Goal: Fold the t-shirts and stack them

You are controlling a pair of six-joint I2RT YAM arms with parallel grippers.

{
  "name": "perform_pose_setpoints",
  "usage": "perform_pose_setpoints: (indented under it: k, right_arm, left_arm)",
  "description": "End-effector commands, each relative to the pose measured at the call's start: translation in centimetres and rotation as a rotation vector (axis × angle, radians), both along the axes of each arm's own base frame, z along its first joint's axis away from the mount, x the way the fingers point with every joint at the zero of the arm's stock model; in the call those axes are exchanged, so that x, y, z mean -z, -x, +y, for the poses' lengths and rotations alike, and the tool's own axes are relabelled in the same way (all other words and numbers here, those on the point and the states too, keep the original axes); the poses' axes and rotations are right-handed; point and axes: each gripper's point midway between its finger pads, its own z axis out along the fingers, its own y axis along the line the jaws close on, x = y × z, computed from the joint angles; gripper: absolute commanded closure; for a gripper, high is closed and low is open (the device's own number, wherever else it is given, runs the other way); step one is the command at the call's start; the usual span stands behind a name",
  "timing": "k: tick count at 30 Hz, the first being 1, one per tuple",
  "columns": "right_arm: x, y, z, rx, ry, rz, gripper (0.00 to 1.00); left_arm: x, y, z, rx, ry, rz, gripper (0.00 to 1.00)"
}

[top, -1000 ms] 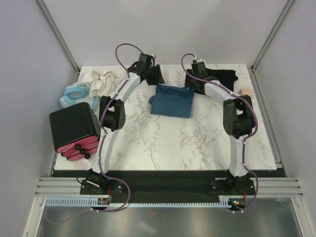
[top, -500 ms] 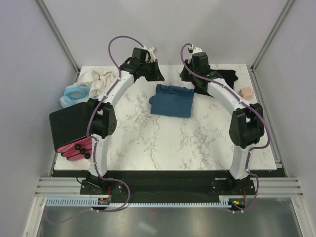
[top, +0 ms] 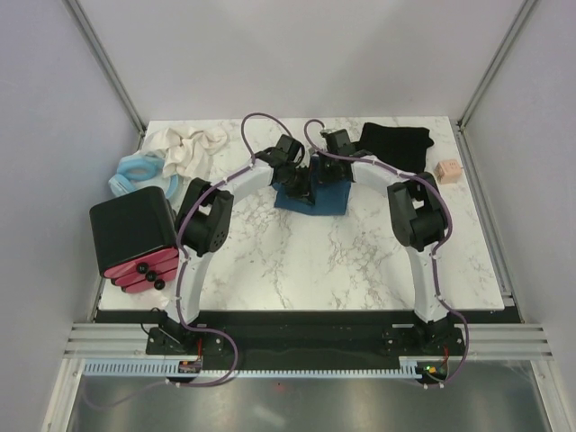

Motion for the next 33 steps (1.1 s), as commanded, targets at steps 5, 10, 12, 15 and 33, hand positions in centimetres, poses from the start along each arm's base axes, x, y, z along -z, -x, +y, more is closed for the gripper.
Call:
perform_pose_setpoints:
  k: [5, 10, 12, 15, 33]
  right_arm:
    - [1.7, -4.6, -0.6, 0.081, 0.066, -0.052, 1.0]
    - [0.7, -7.2, -1.2, 0.139, 0.054, -0.099, 1.0]
    - [0.8, -7.9, -1.4, 0.146, 0.052, -0.105, 1.0]
    - [0.7, -9.1, -2.1, 0.161, 0.055, -0.119, 1.0]
    - [0.0, -13.3, -6.8, 0.253, 0.071, -0.187, 1.0]
  left_arm:
    - [2.1, 0.6, 1.3, -0.056, -0.057, 0.016, 0.98]
    - [2.7, 1.6, 2.1, -0.054, -0.077, 0.035, 0.98]
    - [3.1, 1.8, 2.2, -0.048, -0.086, 0.045, 0.98]
    - [3.9, 2.1, 2.4, -0.041, -0.102, 0.064, 0.98]
    - [5.3, 3.3, 2.8, -0.03, -0.123, 0.13, 0.98]
